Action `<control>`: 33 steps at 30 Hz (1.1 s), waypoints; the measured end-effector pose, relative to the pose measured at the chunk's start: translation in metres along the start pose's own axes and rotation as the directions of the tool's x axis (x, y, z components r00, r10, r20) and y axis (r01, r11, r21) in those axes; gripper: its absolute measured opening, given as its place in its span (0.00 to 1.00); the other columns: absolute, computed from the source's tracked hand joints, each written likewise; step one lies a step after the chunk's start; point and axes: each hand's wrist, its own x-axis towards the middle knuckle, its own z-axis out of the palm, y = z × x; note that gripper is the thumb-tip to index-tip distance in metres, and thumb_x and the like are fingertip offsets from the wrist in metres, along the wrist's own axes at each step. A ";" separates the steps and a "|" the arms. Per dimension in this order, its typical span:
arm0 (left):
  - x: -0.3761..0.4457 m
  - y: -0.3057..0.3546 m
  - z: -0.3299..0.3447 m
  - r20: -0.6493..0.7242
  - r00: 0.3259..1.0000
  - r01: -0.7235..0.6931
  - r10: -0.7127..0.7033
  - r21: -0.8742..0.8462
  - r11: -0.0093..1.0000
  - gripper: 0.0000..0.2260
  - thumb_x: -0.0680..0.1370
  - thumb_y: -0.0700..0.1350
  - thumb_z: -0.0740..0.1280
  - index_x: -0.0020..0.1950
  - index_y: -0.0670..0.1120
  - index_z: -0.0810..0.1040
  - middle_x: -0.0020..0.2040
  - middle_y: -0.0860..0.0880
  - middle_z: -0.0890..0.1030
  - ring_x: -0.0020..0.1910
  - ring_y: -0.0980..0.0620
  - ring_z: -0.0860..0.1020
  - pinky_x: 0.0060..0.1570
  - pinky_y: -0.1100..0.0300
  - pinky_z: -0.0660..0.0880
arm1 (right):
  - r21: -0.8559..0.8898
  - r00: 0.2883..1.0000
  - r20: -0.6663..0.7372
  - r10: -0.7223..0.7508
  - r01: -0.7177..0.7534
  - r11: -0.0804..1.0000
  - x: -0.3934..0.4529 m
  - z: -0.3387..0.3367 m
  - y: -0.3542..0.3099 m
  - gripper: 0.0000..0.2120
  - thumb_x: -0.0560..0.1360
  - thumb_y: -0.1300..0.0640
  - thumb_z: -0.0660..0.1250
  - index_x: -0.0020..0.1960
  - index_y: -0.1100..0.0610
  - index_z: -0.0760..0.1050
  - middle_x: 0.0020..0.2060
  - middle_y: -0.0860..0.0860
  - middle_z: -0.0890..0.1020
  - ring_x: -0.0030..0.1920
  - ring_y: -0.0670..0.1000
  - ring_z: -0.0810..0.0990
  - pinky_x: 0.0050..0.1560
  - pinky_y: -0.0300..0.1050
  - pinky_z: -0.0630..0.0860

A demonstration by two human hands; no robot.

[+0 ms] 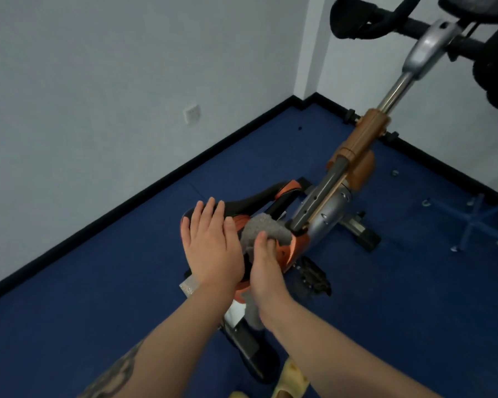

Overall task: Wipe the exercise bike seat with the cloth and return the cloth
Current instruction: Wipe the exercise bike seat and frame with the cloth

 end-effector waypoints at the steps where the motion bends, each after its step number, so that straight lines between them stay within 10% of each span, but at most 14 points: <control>1: 0.000 0.000 0.000 0.010 1.000 -0.003 0.003 0.007 1.000 0.23 0.79 0.51 0.47 0.71 0.47 0.69 0.73 0.52 0.66 0.75 0.55 0.57 0.75 0.53 0.45 | -0.006 1.000 -0.006 0.016 -0.016 1.000 0.010 -0.001 0.000 0.28 0.79 0.38 0.48 0.76 0.47 0.53 0.74 0.50 0.62 0.72 0.51 0.64 0.73 0.50 0.59; 15: 0.004 -0.001 -0.008 0.059 0.998 0.013 -0.007 -0.100 0.995 0.25 0.77 0.52 0.47 0.70 0.48 0.70 0.72 0.52 0.68 0.74 0.55 0.59 0.75 0.54 0.48 | -0.299 0.990 -0.099 -0.102 0.069 0.952 0.024 0.002 0.004 0.23 0.81 0.50 0.54 0.73 0.57 0.57 0.71 0.53 0.67 0.69 0.51 0.68 0.64 0.40 0.63; 21: 0.034 -0.027 -0.033 0.197 0.941 -0.268 0.274 -0.059 0.962 0.23 0.77 0.55 0.47 0.62 0.52 0.76 0.59 0.53 0.76 0.60 0.52 0.69 0.61 0.52 0.66 | -0.362 0.990 -0.138 -0.042 -0.011 0.932 0.025 0.000 -0.006 0.21 0.81 0.46 0.52 0.70 0.56 0.60 0.66 0.55 0.72 0.65 0.55 0.73 0.60 0.47 0.69; 27: 0.071 -0.043 -0.027 0.258 0.820 -0.507 0.510 -0.084 0.858 0.15 0.78 0.52 0.52 0.55 0.50 0.75 0.50 0.52 0.74 0.48 0.53 0.67 0.50 0.56 0.68 | -0.560 0.966 -0.233 -0.111 -0.040 0.828 0.013 0.013 -0.012 0.21 0.81 0.46 0.51 0.69 0.58 0.60 0.65 0.56 0.72 0.61 0.56 0.75 0.53 0.47 0.72; 33: 0.078 -0.053 -0.019 0.204 0.810 -0.495 0.550 -0.268 0.827 0.13 0.75 0.49 0.57 0.53 0.50 0.78 0.47 0.55 0.74 0.46 0.56 0.67 0.45 0.58 0.65 | -0.828 0.939 -0.307 -0.158 -0.181 0.530 0.022 0.019 -0.026 0.29 0.82 0.49 0.48 0.77 0.57 0.39 0.69 0.60 0.69 0.39 0.58 0.77 0.40 0.53 0.76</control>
